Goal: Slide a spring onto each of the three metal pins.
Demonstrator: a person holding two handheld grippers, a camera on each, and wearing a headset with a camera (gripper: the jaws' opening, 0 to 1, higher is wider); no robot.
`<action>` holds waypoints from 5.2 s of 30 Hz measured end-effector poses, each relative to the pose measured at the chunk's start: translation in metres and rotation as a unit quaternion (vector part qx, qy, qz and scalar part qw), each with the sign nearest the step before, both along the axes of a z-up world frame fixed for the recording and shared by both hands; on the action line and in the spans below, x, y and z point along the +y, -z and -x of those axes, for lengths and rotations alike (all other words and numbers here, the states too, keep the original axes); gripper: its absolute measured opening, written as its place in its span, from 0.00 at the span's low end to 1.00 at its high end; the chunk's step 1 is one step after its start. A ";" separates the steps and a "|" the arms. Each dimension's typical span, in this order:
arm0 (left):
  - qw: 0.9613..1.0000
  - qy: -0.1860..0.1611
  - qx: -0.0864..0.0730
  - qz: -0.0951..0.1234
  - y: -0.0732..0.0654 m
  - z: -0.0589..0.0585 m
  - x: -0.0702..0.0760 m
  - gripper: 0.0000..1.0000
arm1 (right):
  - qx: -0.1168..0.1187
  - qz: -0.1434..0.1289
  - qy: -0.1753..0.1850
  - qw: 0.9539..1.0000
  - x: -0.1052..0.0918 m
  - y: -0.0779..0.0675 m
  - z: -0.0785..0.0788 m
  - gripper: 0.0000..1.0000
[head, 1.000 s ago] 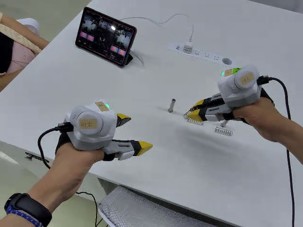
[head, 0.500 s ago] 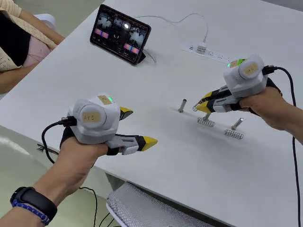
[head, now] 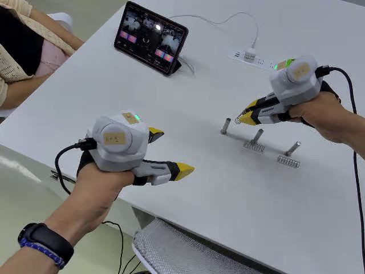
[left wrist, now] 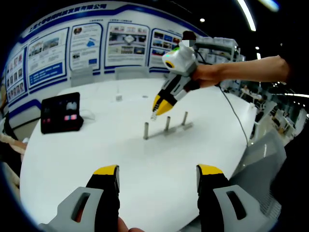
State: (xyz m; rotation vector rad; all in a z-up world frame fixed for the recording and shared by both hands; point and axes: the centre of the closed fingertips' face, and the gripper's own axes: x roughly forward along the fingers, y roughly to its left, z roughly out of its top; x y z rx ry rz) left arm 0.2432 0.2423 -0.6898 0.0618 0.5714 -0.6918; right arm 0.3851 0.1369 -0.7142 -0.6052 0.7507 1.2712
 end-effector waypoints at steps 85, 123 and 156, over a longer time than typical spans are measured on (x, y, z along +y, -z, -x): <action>1.000 0.012 0.025 -0.007 0.011 -0.005 -0.003 0.65 | 0.010 0.085 -0.119 0.989 0.028 0.064 0.009 0.13; 0.999 0.042 0.015 -0.006 0.007 -0.017 -0.025 0.65 | -0.013 -0.070 0.079 0.994 -0.020 -0.001 0.031 0.52; 0.999 0.048 0.014 -0.008 0.007 -0.026 -0.034 0.68 | 0.027 -0.163 0.251 0.954 -0.096 0.006 0.087 0.69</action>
